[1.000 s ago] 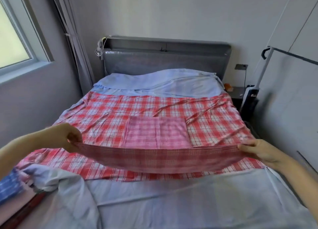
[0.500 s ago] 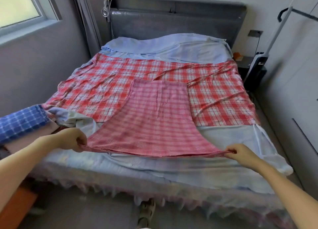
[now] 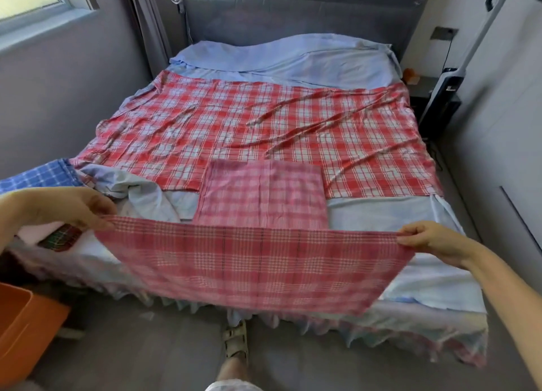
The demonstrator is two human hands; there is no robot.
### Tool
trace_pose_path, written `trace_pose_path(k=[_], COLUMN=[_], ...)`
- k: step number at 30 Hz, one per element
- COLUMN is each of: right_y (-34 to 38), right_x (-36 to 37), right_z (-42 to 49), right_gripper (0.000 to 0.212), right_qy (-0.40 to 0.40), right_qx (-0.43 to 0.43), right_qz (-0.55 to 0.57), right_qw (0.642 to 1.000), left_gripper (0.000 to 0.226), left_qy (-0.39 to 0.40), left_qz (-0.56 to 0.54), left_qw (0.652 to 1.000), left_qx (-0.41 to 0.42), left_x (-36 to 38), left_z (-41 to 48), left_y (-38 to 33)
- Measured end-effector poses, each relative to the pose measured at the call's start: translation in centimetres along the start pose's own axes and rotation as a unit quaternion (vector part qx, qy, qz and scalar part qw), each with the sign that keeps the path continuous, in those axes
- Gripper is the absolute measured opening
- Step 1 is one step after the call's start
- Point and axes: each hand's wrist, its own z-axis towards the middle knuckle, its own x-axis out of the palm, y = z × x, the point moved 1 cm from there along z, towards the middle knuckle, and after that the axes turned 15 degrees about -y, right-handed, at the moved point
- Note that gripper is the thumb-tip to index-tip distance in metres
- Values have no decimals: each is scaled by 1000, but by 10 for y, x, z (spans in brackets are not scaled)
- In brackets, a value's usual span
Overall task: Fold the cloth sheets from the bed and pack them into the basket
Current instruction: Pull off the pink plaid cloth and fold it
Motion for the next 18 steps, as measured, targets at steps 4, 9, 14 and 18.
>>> trace_pose_path(k=[4, 9, 14, 18], right_y=[19, 43, 57, 58], right_x=[23, 56, 70, 82], right_z=[59, 147, 247, 309], right_gripper=[12, 10, 23, 28], right_qy=[-113, -209, -319, -389], right_qx=[10, 55, 92, 129], right_qz=[42, 93, 82, 55], right_qw=[993, 972, 940, 911], left_gripper=[3, 16, 13, 22], left_qy=[-144, -245, -292, -317], left_qz=[-147, -204, -234, -245], left_qw=[977, 944, 921, 907], left_qx=[-48, -80, -110, -131], left_x=[-3, 2, -17, -12], left_z=[-3, 93, 209, 290], left_y=[-76, -75, -92, -103])
